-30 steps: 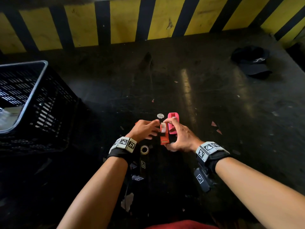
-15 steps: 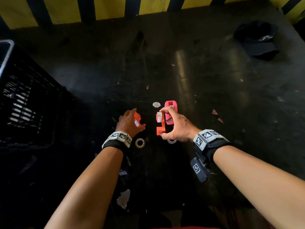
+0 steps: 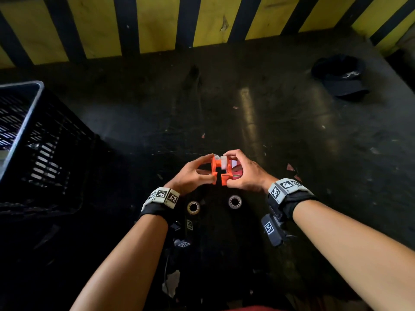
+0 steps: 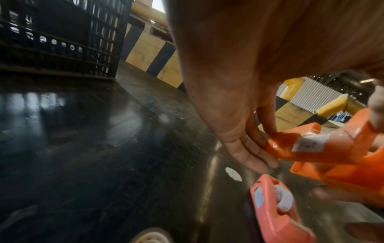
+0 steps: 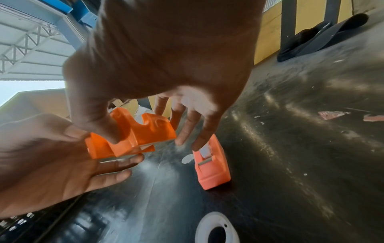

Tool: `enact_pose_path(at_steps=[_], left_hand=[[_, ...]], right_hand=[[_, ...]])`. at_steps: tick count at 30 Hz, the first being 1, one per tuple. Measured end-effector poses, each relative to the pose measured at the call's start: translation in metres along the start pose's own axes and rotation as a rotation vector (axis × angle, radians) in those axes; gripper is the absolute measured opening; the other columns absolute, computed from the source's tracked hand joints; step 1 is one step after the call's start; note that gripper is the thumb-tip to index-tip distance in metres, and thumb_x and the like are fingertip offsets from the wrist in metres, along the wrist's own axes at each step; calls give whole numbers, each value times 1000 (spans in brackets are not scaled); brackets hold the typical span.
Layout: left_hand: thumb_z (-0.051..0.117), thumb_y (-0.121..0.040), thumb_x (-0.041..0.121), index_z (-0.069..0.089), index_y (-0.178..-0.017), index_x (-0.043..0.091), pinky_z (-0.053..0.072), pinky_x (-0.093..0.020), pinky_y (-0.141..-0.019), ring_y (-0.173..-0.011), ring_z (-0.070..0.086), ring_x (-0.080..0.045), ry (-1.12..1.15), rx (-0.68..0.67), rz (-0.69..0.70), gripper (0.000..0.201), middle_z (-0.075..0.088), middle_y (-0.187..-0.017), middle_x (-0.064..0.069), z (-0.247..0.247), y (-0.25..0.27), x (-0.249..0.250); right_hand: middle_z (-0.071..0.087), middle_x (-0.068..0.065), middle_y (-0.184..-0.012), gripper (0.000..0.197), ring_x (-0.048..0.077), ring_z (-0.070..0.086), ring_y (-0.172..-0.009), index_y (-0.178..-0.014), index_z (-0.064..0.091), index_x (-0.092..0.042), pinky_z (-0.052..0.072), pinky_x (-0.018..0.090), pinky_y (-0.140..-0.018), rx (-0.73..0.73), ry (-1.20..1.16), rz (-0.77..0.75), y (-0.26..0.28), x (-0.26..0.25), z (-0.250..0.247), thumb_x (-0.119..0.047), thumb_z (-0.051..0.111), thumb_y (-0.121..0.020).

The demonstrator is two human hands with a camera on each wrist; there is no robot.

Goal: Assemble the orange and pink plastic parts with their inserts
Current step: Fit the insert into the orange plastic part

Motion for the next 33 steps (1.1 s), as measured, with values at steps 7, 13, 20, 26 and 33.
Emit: enact_pose_path(at_steps=[7,13,20,26,33], left_hand=[[80,-79,11,36,-160,19,50,-39,-111,-125,67,-20,4,-39,-3,93,54,-154,-4,8,2,12],[80,-79,14,36,-160,20,49,-42,-114,-125,68,-21,17,-62,-14,92,61,-147,-6,12,3,14],[85,-73,17,36,-160,16,44,-45,-118,-123,69,-19,-6,-104,-63,100,69,-138,-5,12,6,11],[80,-82,37,43,-155,16,55,-48,-107,-119,71,-23,64,27,1,85,67,-138,-9,1,9,23],[75,-93,27,68,-110,21,68,-43,-69,-81,80,-20,-215,252,135,19,81,-102,-3,-11,20,52]], right_hand=[[58,2,-130,76,22,64,-112,-136,42,-35,52,37,-98,-15,-49,-9,4,-5,-6,-26,82,-72],[57,1,-133,79,20,61,-118,-135,44,-35,51,34,-94,-30,-67,-13,4,-7,-8,-37,82,-66],[57,1,-131,76,20,63,-116,-134,46,-33,55,35,-95,-47,-81,-21,6,-5,-5,-28,86,-69],[59,1,-135,82,17,67,-114,-132,46,-40,57,44,-100,-70,-136,-33,8,-9,-5,-39,90,-61],[56,3,-143,88,15,69,-113,-135,44,-39,58,42,-98,-45,-174,-42,11,-14,0,-27,94,-62]])
Point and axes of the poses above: each hand's wrist, its own y-axis away from the middle knuckle, its own z-axis out of the palm, x = y × z, the point moved 10 cm from there along -y, towards the middle knuckle
